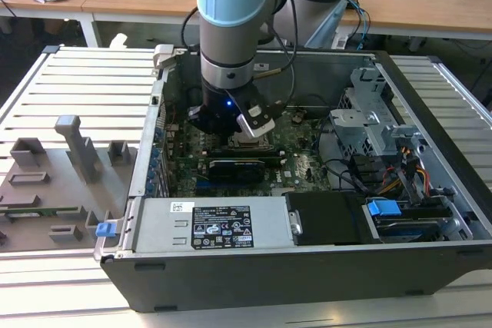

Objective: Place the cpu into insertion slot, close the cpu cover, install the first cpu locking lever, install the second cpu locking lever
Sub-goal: 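Install the second cpu locking lever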

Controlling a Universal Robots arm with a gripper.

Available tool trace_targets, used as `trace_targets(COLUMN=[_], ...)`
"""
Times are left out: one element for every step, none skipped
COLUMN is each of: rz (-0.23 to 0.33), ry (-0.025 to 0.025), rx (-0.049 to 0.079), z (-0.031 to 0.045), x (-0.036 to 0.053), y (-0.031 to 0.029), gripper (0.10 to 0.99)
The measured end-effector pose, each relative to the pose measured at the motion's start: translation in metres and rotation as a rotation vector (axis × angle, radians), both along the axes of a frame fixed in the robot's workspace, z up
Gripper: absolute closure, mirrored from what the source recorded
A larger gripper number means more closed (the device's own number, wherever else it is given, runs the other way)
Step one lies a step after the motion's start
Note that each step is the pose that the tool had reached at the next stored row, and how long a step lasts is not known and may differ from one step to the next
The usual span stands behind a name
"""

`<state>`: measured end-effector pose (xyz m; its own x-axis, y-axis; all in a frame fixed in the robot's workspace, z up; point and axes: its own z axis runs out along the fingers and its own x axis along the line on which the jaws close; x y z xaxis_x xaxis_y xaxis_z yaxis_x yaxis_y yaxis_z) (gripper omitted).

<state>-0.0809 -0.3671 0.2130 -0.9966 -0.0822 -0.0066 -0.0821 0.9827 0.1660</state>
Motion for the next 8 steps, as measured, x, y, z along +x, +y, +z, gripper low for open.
trace_targets(rz=[0.0, 0.0, 0.0, 0.0, 0.0, 0.0, 0.001, 0.001], ry=[0.0003, 0.0006, 0.0013, 0.0019, 0.003, 0.0054, 0.0083, 0.0143], rx=[-0.022, -0.036, -0.064, -0.079, -0.093, -0.106, -0.112, -0.115], z=[0.0009, 0.001, 0.0011, 0.001, 0.001, 0.0011, 0.001, 0.001], x=[0.001, 0.0015, 0.0026, 0.0034, 0.0045, 0.0063, 0.0083, 0.012], y=[0.0025, 0.0042, 0.0081, 0.0107, 0.0136, 0.0164, 0.0184, 0.0202], gripper=[0.98, 0.98, 0.98, 0.98, 0.98, 0.98, 0.98, 0.98])
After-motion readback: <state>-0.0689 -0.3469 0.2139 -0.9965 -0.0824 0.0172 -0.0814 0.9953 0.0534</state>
